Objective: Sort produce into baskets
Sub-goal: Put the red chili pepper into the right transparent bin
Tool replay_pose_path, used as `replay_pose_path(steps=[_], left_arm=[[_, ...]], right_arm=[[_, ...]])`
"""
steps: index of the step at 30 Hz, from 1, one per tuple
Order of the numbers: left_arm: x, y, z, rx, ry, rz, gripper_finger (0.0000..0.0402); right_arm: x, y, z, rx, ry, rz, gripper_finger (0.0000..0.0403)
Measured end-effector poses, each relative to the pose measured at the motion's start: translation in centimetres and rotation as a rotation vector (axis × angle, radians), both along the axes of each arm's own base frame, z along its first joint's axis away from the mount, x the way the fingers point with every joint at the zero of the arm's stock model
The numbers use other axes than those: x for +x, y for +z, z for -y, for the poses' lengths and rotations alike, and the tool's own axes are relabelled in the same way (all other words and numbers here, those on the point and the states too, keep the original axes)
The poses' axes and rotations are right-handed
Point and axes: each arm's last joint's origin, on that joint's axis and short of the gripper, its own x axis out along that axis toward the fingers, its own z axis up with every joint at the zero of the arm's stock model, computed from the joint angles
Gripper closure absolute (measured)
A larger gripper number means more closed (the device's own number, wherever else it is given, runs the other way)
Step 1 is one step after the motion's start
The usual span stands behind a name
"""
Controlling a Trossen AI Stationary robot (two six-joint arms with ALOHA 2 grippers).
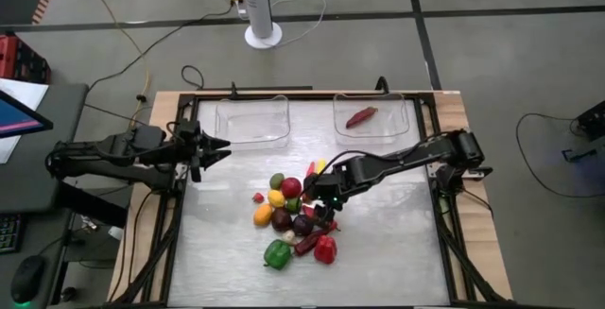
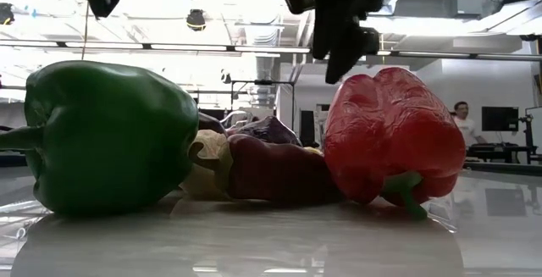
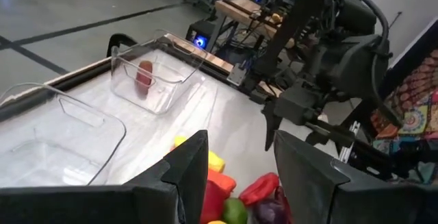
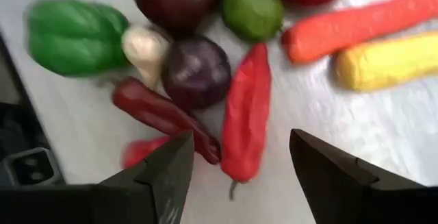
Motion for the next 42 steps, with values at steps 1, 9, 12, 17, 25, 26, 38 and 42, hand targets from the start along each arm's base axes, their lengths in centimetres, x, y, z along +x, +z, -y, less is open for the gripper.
replay_pose_path(steps=[1, 9, 12, 17, 25, 26, 38, 42], left_arm=[[0.0, 0.0, 0.0, 0.006, 0.002, -0.001, 0.0248], [-0.1, -0.2, -0.1, 0.031, 0.021, -0.026, 0.0248], [-0.1, -0.4, -0.1, 0.029, 0.021, -0.052, 0.0248], [-0.2, -0.7, -0.1, 0.033, 0.044, -0.077, 0.0248], [-0.3, -0.7, -0.3, 0.041, 0.093, -0.077, 0.0248], [-0.3, -0.7, -0.3, 0.041, 0.093, -0.077, 0.0248], [-0.2, -0.6, -0.3, 0.021, 0.099, -0.064, 0.0248], [-0.2, -0.6, -0.3, 0.018, 0.099, -0.062, 0.0248]], right_arm=[[0.2, -0.3, -0.2, -0.001, 0.011, 0.005, 0.0130], [1.4, -3.8, -0.8, 0.007, 0.081, -0.088, 0.0064], [1.7, -4.7, -0.8, 0.001, 0.078, -0.114, 0.0032], [1.9, -6.1, -0.9, -0.038, 0.095, -0.147, 0.0021], [2.5, -8.8, -1.4, -0.106, 0.164, -0.199, 0.0067], [2.5, -9.2, -1.4, -0.108, 0.165, -0.208, 0.0074], [3.0, -10.5, -1.1, -0.115, 0.183, -0.222, 0.0163], [2.8, -10.1, -0.5, -0.097, 0.151, -0.241, 0.0216]])
